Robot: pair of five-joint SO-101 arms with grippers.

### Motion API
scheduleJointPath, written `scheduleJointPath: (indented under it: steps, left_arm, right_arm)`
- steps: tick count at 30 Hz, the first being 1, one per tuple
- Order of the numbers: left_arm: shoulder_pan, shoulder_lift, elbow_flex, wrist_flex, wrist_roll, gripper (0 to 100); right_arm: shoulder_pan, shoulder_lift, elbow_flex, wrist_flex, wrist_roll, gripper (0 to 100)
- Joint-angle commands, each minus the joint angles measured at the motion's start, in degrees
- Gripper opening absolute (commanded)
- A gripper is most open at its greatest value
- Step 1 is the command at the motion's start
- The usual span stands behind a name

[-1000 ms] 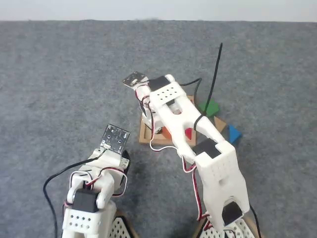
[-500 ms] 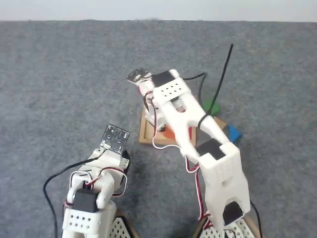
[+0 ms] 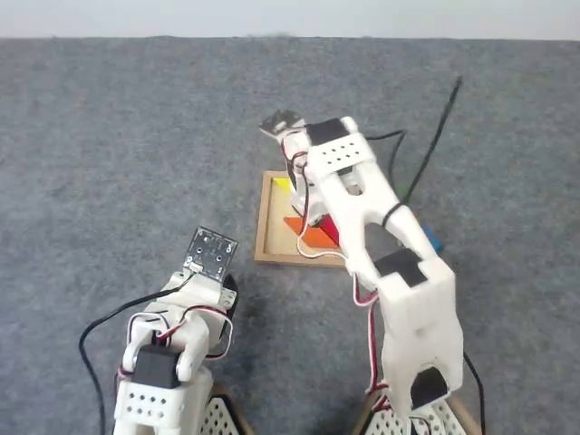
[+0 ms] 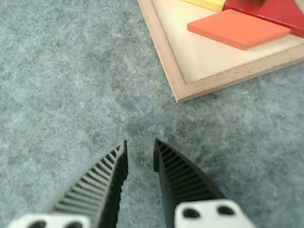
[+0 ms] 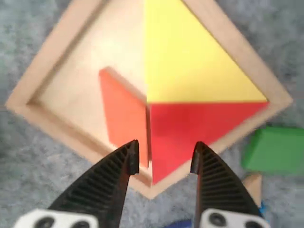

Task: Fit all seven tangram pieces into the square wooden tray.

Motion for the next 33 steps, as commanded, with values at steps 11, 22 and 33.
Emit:
scheduleJointPath:
  steps: [11,22,33]
  left_arm:
    - [0.09,0.09,-0.40,-0.18,0.35,9]
    - [0.09,0.09,-0.40,-0.18,0.35,9]
    - [0.09,0.09,-0.40,-0.18,0.35,9]
  right_arm:
    - [0.31,-36.53,53.10,-38.02,0.53,2.1]
    - [-0.57,-25.45,49.76,-39.52,0.44,1.6]
    - [-3.82,-14.20,38.33,-37.23,-1.49,1.6]
